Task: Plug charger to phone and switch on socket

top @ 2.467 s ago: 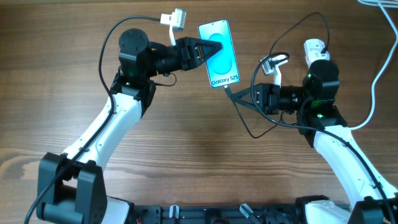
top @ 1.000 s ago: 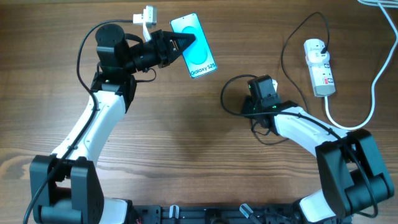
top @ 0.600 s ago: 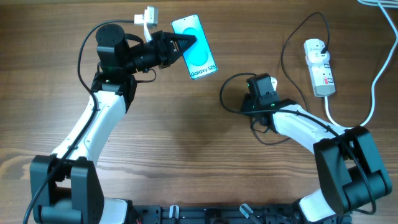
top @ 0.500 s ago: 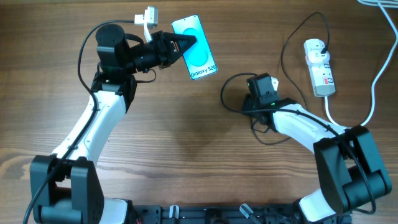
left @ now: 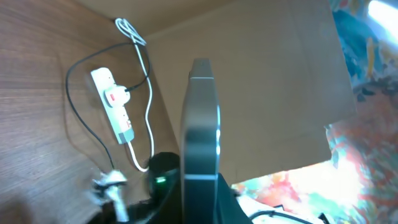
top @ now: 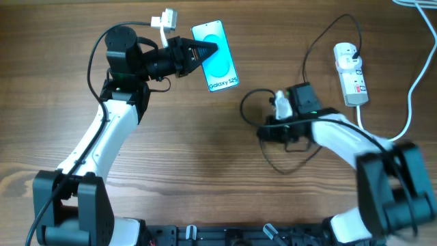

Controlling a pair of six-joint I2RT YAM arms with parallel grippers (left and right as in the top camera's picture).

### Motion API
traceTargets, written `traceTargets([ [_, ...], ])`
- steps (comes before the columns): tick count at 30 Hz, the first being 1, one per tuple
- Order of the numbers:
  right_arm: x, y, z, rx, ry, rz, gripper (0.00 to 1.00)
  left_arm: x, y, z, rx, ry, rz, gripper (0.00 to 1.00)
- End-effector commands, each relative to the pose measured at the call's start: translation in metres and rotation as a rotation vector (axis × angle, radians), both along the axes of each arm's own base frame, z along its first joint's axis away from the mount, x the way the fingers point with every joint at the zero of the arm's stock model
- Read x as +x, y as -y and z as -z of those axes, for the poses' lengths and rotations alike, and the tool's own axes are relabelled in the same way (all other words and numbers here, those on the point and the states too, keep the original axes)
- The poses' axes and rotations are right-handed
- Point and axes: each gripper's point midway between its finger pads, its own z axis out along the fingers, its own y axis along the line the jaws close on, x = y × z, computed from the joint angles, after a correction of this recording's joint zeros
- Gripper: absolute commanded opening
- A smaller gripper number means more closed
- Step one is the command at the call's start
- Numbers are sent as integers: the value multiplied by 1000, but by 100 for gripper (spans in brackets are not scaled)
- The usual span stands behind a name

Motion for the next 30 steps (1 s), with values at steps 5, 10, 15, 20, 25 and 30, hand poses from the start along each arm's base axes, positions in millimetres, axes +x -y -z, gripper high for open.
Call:
traceTargets([
  [5,-48,-32,-164,500,377,-324,4,-13,3,-14,-9,72,85,4],
  [10,-52,-33,-186,542,404,-309,4,-25,15,-14,-11,80,147,4],
  [15,-51,-41,-215,678,448,-359,4,-34,34,-14,-1,123,181,4],
  [20,-38,-43,-223,708,390,-297,4,-34,44,-14,2,125,165,4],
  [25,-27,-46,-218,724,327,-256,4,-35,49,-20,-6,165,165,4],
  [30,-23,-47,-213,738,303,-259,4,-29,54,-20,-2,164,117,4],
])
